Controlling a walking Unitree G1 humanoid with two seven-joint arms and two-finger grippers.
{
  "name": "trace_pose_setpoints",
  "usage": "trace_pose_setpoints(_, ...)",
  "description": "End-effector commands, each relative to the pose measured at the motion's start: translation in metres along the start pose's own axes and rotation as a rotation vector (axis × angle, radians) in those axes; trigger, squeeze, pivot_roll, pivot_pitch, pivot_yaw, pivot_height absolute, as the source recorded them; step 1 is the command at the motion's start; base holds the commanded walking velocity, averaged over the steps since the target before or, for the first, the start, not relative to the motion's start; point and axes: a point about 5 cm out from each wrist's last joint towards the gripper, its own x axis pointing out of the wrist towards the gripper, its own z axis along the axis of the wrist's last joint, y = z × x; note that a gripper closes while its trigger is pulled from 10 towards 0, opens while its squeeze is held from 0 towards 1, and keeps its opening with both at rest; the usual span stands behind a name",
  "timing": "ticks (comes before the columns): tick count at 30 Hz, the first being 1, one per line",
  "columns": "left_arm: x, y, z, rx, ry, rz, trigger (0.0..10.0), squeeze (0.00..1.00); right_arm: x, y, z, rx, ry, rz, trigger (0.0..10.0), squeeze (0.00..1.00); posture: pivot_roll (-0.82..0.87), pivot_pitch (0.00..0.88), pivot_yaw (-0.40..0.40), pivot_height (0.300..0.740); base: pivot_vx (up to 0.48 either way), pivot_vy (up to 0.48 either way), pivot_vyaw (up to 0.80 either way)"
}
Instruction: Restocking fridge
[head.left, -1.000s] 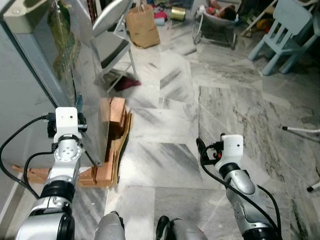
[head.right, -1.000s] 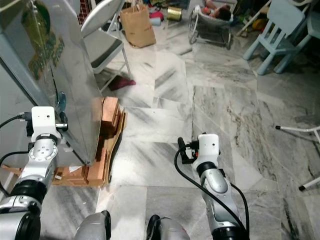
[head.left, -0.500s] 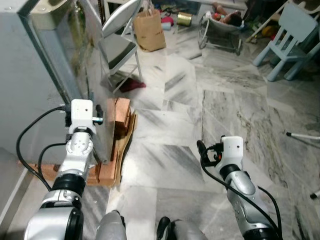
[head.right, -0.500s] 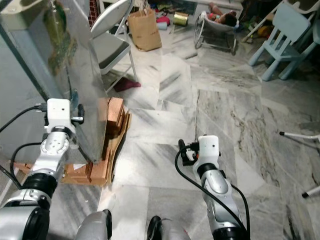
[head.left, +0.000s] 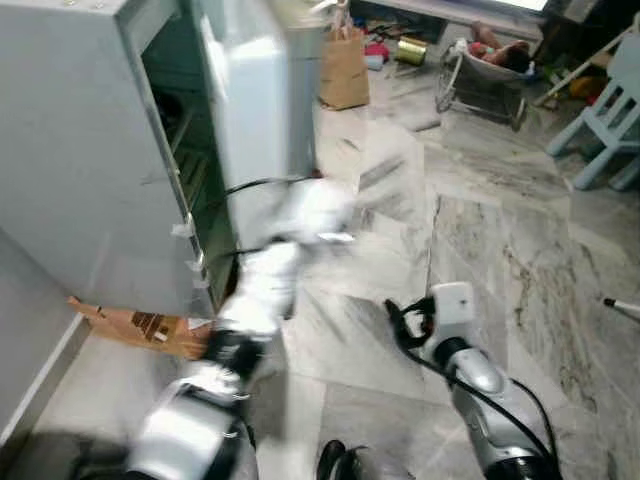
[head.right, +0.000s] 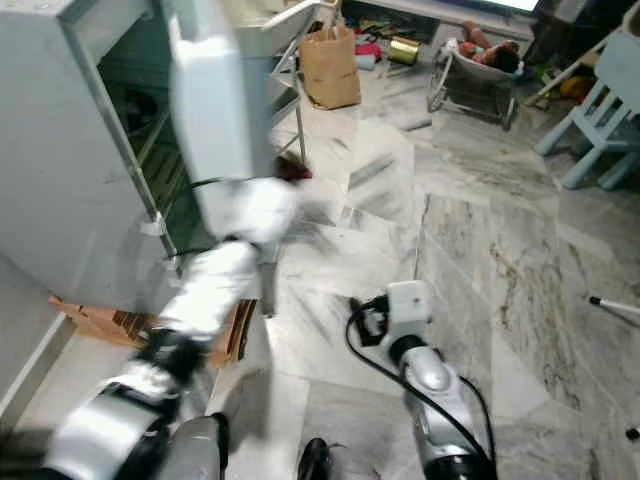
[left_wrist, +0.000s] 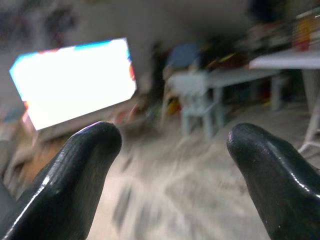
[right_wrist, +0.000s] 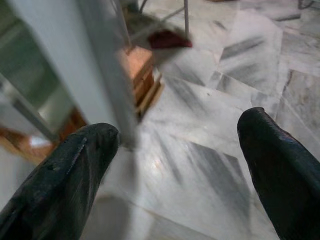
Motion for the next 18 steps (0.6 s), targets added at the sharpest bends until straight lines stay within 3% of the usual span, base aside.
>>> trace_pose_setpoints(1, -0.006, 0.009, -0.015, 0.004, 0.062, 0.042, 10.0, 0.0, -0.008, -0.01, -0.008, -0.006, 0.033, -0.017, 10.0, 0.0, 0.05, 0.093, -0.097, 0.74, 0.0, 0.0, 0.0)
trace_pose_setpoints(5, -0.021, 0.035, -0.026, 0.046, 0.113, 0.129, 10.0, 0.0, -0.01, -0.006, -0.009, 0.015, 0.028, 0.02, 10.0, 0.0, 0.06, 0.095, -0.091, 0.74, 0.0, 0.0, 0.0)
trace_pose_setpoints(6, -0.03, 0.045, -0.032, 0.078, 0.135, 0.16, 10.0, 0.0, -0.01, -0.006, -0.008, 0.026, 0.023, 0.028, 10.0, 0.0, 0.06, 0.095, -0.091, 0.74, 0.0, 0.0, 0.0)
trace_pose_setpoints(8, -0.049, 0.059, -0.047, 0.051, 0.188, 0.227, 10.0, 0.0, -0.009, -0.004, -0.005, 0.023, 0.001, 0.04, 10.0, 0.0, 0.06, 0.094, -0.091, 0.74, 0.0, 0.0, 0.0)
trace_pose_setpoints(12, -0.077, 0.065, -0.063, 0.053, 0.235, 0.252, 10.0, 0.0, -0.008, -0.001, 0.005, 0.061, -0.076, 0.043, 10.0, 0.0, 0.07, 0.088, -0.092, 0.74, 0.0, 0.0, 0.0)
trace_pose_setpoints(14, -0.1, 0.064, -0.075, 0.015, 0.284, 0.302, 10.0, 0.0, -0.005, 0.001, 0.014, 0.078, -0.119, 0.043, 10.0, 0.0, 0.07, 0.087, -0.093, 0.74, 0.0, -0.416, 0.0)
trace_pose_setpoints(18, -0.125, 0.061, -0.084, 0.023, 0.324, 0.323, 10.0, 0.0, -0.001, 0.003, 0.021, 0.065, -0.141, 0.031, 10.0, 0.0, 0.09, 0.084, -0.094, 0.74, 0.0, -0.431, 0.0)
